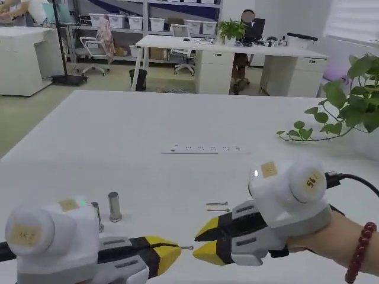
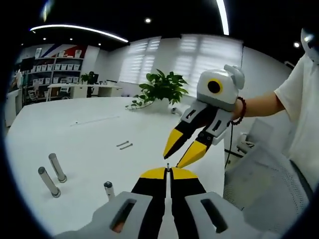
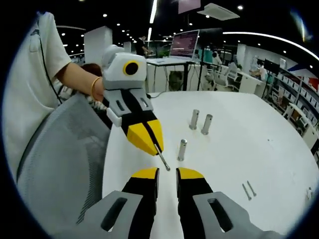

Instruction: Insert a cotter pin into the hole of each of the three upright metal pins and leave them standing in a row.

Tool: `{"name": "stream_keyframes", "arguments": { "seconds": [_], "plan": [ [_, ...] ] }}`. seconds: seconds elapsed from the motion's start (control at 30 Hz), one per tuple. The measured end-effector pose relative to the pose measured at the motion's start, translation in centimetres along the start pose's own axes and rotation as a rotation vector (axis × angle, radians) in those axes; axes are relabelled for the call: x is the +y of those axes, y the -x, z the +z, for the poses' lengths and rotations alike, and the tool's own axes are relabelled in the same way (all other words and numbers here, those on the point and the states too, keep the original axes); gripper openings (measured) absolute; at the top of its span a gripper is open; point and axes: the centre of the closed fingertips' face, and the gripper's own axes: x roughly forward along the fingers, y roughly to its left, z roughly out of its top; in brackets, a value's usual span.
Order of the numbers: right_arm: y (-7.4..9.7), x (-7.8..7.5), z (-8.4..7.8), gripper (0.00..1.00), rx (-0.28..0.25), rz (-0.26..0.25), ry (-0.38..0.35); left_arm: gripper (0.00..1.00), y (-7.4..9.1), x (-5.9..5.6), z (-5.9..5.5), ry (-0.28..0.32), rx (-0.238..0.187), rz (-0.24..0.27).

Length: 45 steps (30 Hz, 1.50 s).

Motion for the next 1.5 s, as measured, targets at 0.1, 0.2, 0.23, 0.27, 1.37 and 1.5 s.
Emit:
{"name": "stream_keyframes", "arguments": {
  "seconds": [0.1, 0.2, 0.23, 0.27, 1.37, 1.5],
  "plan": [
    [0.0, 0.7, -0.1, 0.15, -0.006, 0.039, -0.005, 0.0, 0.1, -0.5, -0.2, -0.02, 0.009, -0.026],
    [0.1, 1.5, -0.3, 0.15, -0.009, 0.089, -0.034, 0.0, 0.2, -1.2, -0.2, -0.029, 0.009, -0.059],
    [0.1, 1.5, -0.3, 0.15, -0.013, 0.093, -0.037, 0.0, 0.2, -1.3, -0.2, -0.029, 0.007, -0.067],
    [0.1, 1.7, -0.3, 0.15, -0.014, 0.106, -0.042, 0.0, 0.3, -1.6, -0.1, -0.031, 0.006, -0.082],
    [0.7, 4.3, 0.1, 0.05, -0.069, 0.268, -0.09, 0.0, 1.1, -4.0, 0.1, -0.016, -0.013, -0.22],
    [0.8, 4.5, 0.2, 0.05, -0.072, 0.279, -0.077, 0.0, 1.2, -4.1, -0.2, -0.023, -0.002, -0.226]
  ]
}}
